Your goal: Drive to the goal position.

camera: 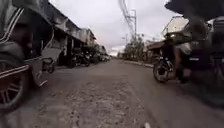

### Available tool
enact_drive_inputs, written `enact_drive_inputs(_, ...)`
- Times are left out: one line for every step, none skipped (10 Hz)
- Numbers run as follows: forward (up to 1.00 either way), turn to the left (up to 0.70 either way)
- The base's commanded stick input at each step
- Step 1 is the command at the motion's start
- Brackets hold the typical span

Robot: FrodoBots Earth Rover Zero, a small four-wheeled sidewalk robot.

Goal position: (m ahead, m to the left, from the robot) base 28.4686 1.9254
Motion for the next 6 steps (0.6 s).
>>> enact_drive_inputs(0.7,0.0)
enact_drive_inputs(0.7,0.0)
enact_drive_inputs(0.7,0.0)
enact_drive_inputs(0.7,0.0)
enact_drive_inputs(0.7,0.0)
enact_drive_inputs(0.7,0.0)
